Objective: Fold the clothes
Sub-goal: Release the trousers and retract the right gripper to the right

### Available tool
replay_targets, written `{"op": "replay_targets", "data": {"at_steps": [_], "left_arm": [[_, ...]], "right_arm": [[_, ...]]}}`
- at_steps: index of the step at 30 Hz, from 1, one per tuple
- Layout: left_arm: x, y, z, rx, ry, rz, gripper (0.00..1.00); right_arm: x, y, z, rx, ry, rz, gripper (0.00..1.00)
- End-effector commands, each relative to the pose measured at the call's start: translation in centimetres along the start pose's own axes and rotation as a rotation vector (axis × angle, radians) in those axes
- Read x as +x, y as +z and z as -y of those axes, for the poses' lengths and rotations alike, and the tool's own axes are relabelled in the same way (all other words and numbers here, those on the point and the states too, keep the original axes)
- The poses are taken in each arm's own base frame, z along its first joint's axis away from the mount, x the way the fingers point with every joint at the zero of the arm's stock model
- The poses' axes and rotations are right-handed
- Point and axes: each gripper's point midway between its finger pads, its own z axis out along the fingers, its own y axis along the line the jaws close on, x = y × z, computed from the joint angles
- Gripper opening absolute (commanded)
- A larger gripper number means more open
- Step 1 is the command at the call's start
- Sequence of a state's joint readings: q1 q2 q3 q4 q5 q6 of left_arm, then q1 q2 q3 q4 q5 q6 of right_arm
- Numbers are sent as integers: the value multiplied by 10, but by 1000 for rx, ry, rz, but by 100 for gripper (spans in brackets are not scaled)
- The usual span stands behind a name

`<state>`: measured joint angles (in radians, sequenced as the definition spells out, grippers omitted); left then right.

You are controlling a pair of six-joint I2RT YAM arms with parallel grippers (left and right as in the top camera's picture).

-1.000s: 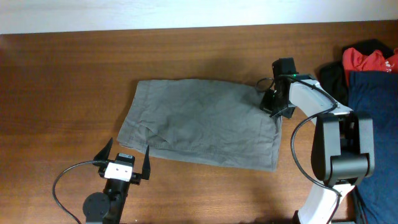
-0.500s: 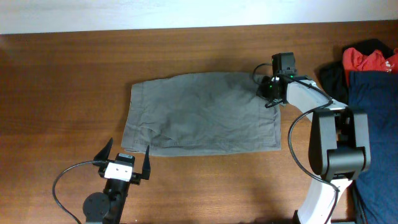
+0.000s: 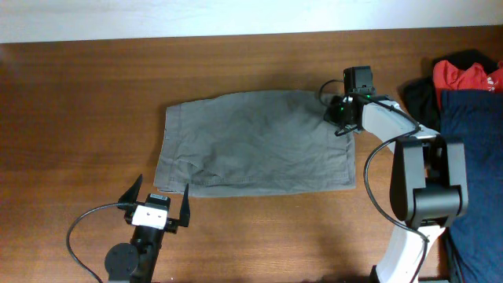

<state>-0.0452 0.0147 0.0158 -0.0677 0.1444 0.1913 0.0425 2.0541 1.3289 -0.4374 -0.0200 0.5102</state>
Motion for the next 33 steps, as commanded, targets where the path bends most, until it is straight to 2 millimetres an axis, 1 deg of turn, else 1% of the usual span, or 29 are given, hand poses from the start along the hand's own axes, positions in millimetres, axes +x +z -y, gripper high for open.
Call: {"op": "replay_targets", "data": {"at_steps": [1,4,5,7,11,15,17,19,23,27,33], "left_arm": [[2,0,-2,-12,12,-2,99],[2,0,-2,-12,12,-2,99],[2,0,-2,-12,12,-2,99],[2,0,-2,-12,12,-2,99],[2,0,-2,-12,12,-2,99],[2,0,-2,-12,12,-3,99],[2,0,-2,-12,12,-3,99],[2,0,-2,-12,12,-3,99],[2,0,-2,-12,12,-3,99],[2,0,-2,-12,12,-3,99],[2,0,-2,-12,12,-3,99]], "right_arm": [[-9,-27,-3,-7,-5,27,20],[-20,-57,-9,-26,-6,61,42],[-23,-66,-11,-32,-7,73,52],[-30,-87,-15,-47,-8,101,61],[-39,-131,-22,-81,-8,162,63],[-38,-179,-23,-111,-9,214,63],[-30,-205,-20,-120,-10,223,63],[-19,-226,-14,-117,-6,217,63],[10,-263,1,-102,-5,191,65],[36,-288,15,-90,3,164,67],[76,-316,29,-100,1,105,72]]}}
